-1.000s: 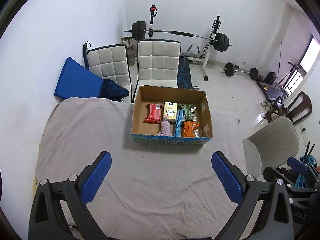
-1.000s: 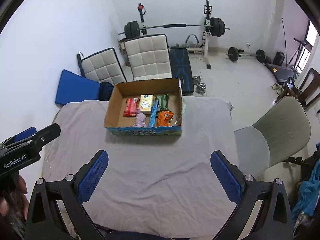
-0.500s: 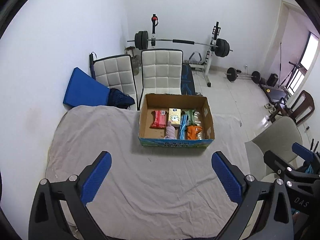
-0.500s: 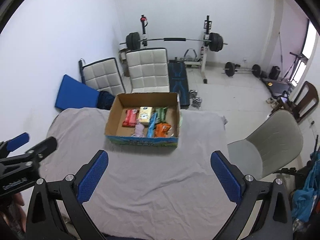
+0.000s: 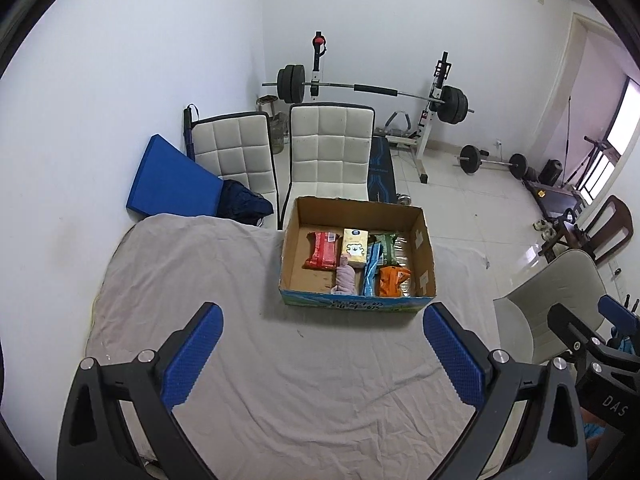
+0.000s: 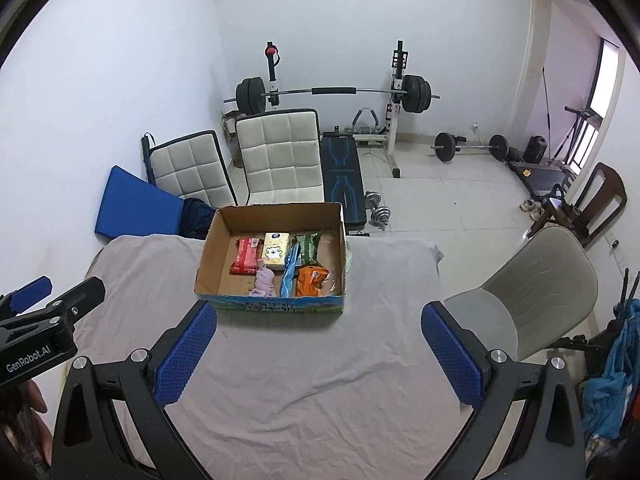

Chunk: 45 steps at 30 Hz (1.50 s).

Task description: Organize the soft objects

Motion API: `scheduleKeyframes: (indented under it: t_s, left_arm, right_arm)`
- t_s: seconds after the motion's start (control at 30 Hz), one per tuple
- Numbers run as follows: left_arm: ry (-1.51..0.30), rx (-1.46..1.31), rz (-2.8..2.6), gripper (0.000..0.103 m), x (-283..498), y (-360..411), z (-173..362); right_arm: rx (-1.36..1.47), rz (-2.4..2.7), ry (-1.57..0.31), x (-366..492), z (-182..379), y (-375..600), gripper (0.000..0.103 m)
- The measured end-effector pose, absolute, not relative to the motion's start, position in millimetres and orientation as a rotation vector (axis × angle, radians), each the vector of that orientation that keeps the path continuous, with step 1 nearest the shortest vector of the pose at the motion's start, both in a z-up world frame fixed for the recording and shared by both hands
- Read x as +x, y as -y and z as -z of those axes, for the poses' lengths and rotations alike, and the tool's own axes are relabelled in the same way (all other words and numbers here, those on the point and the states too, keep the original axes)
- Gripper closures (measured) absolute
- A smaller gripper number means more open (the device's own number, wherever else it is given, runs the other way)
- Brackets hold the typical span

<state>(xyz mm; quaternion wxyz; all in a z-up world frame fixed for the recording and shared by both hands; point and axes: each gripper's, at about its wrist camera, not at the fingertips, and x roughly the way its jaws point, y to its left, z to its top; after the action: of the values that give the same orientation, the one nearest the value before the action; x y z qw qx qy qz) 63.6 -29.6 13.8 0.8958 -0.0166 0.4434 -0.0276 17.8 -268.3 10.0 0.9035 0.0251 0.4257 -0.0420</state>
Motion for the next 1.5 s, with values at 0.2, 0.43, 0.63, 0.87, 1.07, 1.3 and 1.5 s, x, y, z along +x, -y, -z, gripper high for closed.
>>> scheduleKeyframes:
  t_s: [0.2, 0.43, 0.63, 0.87, 1.07, 1.3, 1.5]
  left_arm:
    - [-0.923, -0.035, 0.057, 0.0, 64.9, 31.2, -13.4]
    - [-0.925, -0.032, 0.059, 0.0, 67.1, 30.8, -13.0]
    - [-0.928, -0.032, 0.063, 0.0, 68.9, 29.5, -11.4]
    - [-0.927, -0.023, 0.061, 0.0, 67.7, 28.5, -10.4]
    - [-0.923, -0.02, 0.059, 0.0, 66.7, 28.7, -10.9]
    - [-0.918, -0.018, 0.063, 0.0, 65.9, 28.4, -11.1]
    - [-0.918, -0.02, 0.071, 0.0, 64.5, 28.4, -11.9]
  right_arm:
    - [0.054, 0.084, -0.89, 23.7, -5.0, 268.5, 0.0]
    - [0.052, 0.093, -0.892, 26.4, -0.9, 269.4, 0.0]
    - [0.062, 0.094, -0.891, 25.9, -0.5, 270.3, 0.0]
    - [0.053, 0.101, -0.888, 23.3, -0.8, 269.1, 0.0]
    - [0.053, 0.11, -0.885, 21.7, -1.0, 268.8, 0.0]
    - [0.047, 0.112, -0.88, 20.8, -2.5, 268.2, 0.0]
    - [0.046, 0.118, -0.876, 20.3, -6.5, 267.6, 0.0]
